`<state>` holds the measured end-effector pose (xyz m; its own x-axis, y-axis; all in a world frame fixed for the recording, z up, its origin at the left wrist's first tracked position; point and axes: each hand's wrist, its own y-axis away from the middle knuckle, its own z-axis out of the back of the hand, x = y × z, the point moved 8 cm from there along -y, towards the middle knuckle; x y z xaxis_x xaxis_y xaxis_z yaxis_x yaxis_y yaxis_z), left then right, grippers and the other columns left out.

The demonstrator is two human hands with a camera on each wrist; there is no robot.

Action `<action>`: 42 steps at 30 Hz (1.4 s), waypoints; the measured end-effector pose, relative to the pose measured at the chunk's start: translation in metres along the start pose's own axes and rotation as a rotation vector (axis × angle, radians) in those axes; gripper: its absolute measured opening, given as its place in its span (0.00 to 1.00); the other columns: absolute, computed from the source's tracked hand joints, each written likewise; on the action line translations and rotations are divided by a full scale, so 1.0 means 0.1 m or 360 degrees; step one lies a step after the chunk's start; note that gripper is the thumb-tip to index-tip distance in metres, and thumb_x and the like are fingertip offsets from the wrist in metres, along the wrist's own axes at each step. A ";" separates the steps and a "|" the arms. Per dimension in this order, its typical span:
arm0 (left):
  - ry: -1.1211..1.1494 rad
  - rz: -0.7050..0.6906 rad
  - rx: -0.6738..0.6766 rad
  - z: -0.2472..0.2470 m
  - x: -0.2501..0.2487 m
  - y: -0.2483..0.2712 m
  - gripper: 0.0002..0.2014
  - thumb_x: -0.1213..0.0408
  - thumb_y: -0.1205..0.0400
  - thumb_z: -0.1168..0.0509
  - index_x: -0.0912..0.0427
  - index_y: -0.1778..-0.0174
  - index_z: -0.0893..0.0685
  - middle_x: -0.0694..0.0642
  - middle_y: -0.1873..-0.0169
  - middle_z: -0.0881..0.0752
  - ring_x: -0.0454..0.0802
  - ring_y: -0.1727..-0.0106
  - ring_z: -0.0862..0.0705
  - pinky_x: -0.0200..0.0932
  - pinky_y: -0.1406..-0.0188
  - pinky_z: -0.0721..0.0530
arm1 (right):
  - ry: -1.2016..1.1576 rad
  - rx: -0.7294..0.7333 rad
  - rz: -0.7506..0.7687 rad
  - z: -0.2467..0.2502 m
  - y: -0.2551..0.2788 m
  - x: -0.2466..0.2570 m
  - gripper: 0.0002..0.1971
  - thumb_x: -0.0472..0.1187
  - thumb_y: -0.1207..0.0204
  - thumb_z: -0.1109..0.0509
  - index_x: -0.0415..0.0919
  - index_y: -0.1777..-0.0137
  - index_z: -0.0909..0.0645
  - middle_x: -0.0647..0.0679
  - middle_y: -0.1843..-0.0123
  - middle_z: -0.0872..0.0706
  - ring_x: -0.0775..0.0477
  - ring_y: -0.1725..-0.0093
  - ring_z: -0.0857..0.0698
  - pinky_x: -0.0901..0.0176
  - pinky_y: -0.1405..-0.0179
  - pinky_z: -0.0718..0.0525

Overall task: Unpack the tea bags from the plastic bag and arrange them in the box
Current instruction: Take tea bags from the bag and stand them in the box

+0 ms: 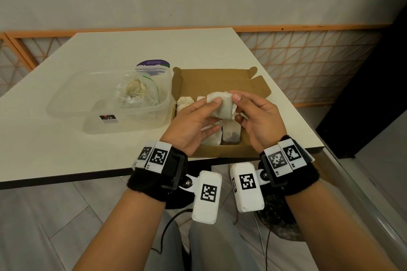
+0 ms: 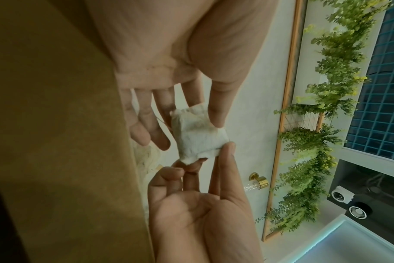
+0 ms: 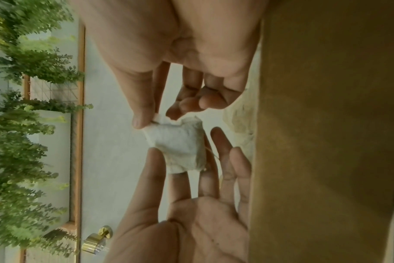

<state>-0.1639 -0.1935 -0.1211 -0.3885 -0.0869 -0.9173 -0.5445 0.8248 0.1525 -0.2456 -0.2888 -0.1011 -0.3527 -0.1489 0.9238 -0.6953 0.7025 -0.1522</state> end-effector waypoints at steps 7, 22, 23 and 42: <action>-0.0025 -0.0014 0.0093 -0.02 0.00 0.01 0.06 0.62 0.20 0.33 0.50 0.49 0.16 0.48 0.53 0.13 0.45 0.49 0.16 0.43 0.43 0.20 | 0.0303 0.0003 0.0014 -0.02 0.01 0.03 0.05 0.34 0.26 0.29 0.43 0.58 0.13 0.51 0.64 0.14 0.54 0.62 0.20 0.66 0.64 0.22; -0.0045 -0.0081 -0.0121 0.03 -0.09 0.06 0.03 0.61 0.20 0.32 0.52 0.56 0.13 0.48 0.62 0.14 0.41 0.65 0.17 0.33 0.66 0.18 | 0.0960 0.0180 0.0161 -0.08 -0.08 0.50 0.03 0.36 0.28 0.26 0.46 0.58 0.14 0.54 0.64 0.15 0.66 0.66 0.19 0.74 0.62 0.21; -0.0093 -0.0104 -0.0136 0.03 -0.10 0.07 0.04 0.60 0.20 0.32 0.52 0.57 0.12 0.49 0.62 0.15 0.41 0.65 0.19 0.33 0.64 0.18 | 0.1013 0.0233 0.0133 -0.11 -0.09 0.50 0.05 0.38 0.29 0.26 0.47 0.55 0.15 0.54 0.63 0.16 0.63 0.64 0.19 0.72 0.59 0.20; -0.0581 -0.0661 -0.0943 0.70 -0.04 0.36 0.19 0.79 0.23 0.40 0.56 0.40 0.19 0.55 0.39 0.17 0.49 0.36 0.20 0.53 0.31 0.23 | 0.1911 0.0310 -0.0437 0.60 -0.29 0.38 0.11 0.44 0.35 0.21 0.43 0.53 0.11 0.48 0.50 0.11 0.53 0.49 0.16 0.65 0.48 0.25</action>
<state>-0.1298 -0.1240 -0.1377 0.1433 -0.0484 -0.9885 -0.9342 0.3232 -0.1512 -0.2767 -0.3570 -0.0824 0.5423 0.5269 0.6544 -0.7725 0.6190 0.1419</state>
